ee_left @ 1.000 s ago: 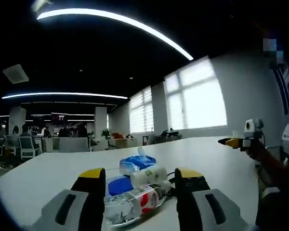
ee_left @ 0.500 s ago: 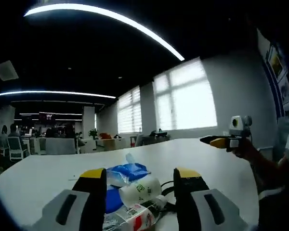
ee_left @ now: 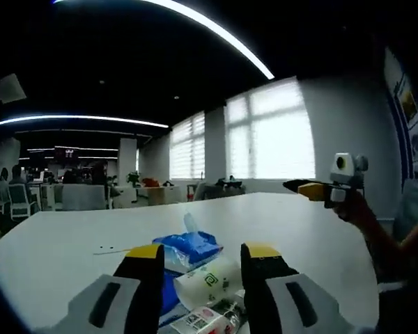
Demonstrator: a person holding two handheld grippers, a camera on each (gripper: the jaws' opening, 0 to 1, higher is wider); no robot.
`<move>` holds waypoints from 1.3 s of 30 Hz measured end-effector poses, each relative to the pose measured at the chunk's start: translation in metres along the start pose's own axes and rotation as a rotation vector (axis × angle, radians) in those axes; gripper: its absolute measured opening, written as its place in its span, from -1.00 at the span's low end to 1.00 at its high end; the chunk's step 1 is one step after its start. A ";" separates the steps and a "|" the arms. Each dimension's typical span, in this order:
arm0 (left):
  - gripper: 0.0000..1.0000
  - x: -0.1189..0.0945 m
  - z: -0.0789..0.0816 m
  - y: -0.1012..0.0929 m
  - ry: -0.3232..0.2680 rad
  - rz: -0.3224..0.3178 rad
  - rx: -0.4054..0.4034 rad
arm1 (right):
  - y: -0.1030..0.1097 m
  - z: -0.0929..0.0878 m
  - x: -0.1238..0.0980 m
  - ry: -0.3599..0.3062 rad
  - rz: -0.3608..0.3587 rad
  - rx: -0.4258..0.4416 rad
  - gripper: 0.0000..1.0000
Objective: Arrange the tabletop items into an orderly group along one side of the table until the central work area is clear of visible clutter.
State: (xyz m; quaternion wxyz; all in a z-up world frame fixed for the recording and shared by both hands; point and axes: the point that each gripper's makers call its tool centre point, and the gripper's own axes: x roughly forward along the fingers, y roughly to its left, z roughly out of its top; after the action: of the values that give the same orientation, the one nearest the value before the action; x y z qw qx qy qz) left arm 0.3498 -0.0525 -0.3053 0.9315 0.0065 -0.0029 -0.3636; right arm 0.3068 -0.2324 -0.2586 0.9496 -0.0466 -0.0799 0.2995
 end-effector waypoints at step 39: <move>-0.31 0.110 -0.025 0.039 0.210 0.046 0.009 | -0.059 -0.064 0.111 0.163 -0.090 0.038 -0.40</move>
State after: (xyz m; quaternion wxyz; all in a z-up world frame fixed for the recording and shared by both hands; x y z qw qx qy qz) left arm 0.4576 -0.0985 -0.3294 0.9347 0.0486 0.0930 -0.3395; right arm 0.4412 -0.2186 -0.2995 0.9662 -0.0491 0.0016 0.2532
